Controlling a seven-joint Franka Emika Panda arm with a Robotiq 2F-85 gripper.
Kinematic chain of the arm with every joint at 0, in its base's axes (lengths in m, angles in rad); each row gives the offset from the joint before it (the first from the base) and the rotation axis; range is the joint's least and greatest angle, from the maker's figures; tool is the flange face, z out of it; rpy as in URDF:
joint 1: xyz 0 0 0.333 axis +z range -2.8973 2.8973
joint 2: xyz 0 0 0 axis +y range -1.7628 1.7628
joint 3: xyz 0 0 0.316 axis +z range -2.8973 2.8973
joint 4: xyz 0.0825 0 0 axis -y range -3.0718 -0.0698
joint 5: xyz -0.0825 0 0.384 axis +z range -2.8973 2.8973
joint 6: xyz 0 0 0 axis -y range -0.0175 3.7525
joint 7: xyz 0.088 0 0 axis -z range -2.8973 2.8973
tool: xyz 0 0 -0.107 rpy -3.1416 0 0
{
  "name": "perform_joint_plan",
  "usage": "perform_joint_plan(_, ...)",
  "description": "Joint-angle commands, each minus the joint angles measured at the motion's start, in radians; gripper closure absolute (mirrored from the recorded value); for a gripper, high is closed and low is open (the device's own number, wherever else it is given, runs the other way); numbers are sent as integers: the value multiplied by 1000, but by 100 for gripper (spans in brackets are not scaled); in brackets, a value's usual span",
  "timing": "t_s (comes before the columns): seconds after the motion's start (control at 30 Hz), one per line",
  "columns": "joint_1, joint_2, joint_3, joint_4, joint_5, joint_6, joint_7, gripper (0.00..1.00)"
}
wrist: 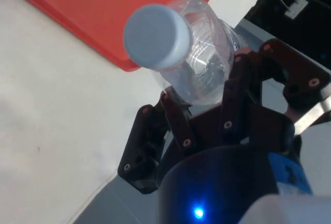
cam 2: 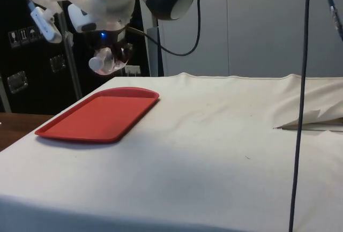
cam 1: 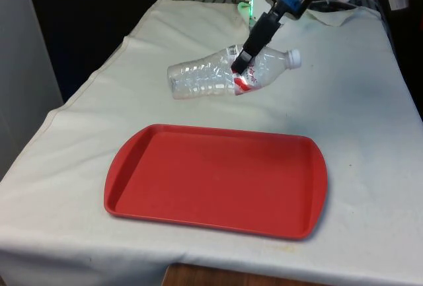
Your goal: Place the bottle upright on the tray.
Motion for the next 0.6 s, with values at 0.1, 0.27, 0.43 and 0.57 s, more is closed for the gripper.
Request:
perform_joint_plan(0.1,-9,12,-6,12,33,40,-5,83)
perform_joint_plan(0.27,-4,13,-16,14,41,45,0,83)
perform_joint_plan(0.43,-15,29,-25,29,87,98,-7,83)
perform_joint_plan(0.57,-16,35,-31,35,103,115,-6,83)
